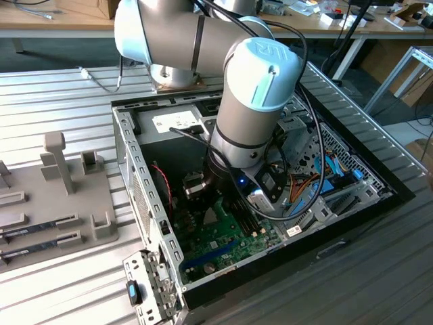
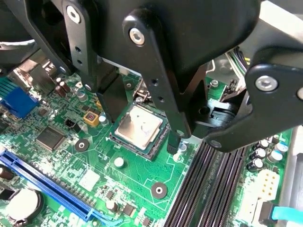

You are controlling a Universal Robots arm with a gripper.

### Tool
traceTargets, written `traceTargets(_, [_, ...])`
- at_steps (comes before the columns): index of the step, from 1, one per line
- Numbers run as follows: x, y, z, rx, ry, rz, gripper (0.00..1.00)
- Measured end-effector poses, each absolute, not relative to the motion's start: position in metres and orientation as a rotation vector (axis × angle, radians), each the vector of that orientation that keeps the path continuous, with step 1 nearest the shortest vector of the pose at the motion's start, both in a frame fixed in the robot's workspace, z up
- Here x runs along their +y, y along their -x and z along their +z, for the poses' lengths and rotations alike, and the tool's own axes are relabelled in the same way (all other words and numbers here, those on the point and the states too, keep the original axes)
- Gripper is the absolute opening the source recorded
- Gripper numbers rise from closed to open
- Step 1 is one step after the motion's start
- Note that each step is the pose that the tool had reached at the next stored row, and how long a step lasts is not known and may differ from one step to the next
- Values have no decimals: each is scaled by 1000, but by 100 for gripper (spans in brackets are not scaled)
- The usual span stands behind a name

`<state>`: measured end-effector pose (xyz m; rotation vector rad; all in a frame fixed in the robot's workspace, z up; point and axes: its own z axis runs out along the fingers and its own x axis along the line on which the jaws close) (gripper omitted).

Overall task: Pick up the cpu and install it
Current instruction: 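Place the cpu into insertion slot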

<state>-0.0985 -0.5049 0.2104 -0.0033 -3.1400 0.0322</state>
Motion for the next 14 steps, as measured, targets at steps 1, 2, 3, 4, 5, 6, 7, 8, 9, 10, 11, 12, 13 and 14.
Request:
traceTargets(1, [-505,99,210,-3140,3,32,59])
traceTargets(2, [-505,99,210,-3140,3,32,53])
traceTargets(3, [-505,99,210,-3140,3,32,53])
traceTargets(4, [-505,99,210,-3140,3,32,53])
traceTargets(5, [-505,100,210,-3140,4,33,46])
traceTargets(6, [-505,104,210,-3141,3,32,46])
traceTargets(7, [-505,107,210,-3141,3,32,46])
traceTargets(8, [-505,109,210,-3141,3,32,46])
traceTargets(9, [-505,109,210,-3141,3,32,46])
traceTargets(10, [-505,109,209,-3141,3,32,46])
traceTargets(11, [-505,104,209,-3141,3,32,46])
traceTargets(12, [-505,102,209,-3140,3,32,46])
traceTargets(13, [-505,102,209,-3140,3,33,46])
traceTargets(14, [-505,102,209,-3140,4,33,46])
